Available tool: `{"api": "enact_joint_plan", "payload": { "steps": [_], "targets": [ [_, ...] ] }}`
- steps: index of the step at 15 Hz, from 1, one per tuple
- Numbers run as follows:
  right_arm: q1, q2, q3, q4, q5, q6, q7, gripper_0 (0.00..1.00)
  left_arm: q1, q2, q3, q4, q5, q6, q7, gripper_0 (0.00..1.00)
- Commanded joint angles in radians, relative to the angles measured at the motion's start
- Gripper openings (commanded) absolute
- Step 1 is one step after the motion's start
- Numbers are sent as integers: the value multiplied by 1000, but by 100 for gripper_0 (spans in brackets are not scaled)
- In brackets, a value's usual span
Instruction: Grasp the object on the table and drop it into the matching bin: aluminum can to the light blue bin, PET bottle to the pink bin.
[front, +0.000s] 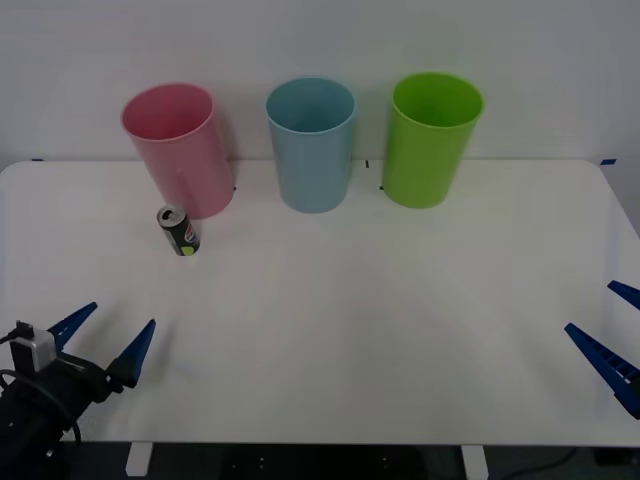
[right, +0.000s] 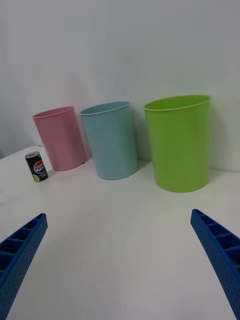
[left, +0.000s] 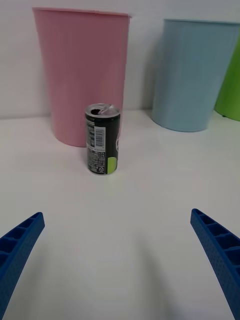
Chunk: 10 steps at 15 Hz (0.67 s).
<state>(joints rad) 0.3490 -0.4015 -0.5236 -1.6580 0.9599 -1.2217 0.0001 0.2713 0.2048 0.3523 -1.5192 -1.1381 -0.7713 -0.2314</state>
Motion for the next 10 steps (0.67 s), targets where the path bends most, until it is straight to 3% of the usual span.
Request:
{"api": "enact_joint_plan", "payload": {
  "steps": [1,10],
  "targets": [
    [0,0,0,0,0,0,0,100,-57,-1,-1,64,0,0,-14,100],
    [0,0,0,0,0,0,0,100,-265,-1,5,275,-20,66,-63,100]
  ]
}}
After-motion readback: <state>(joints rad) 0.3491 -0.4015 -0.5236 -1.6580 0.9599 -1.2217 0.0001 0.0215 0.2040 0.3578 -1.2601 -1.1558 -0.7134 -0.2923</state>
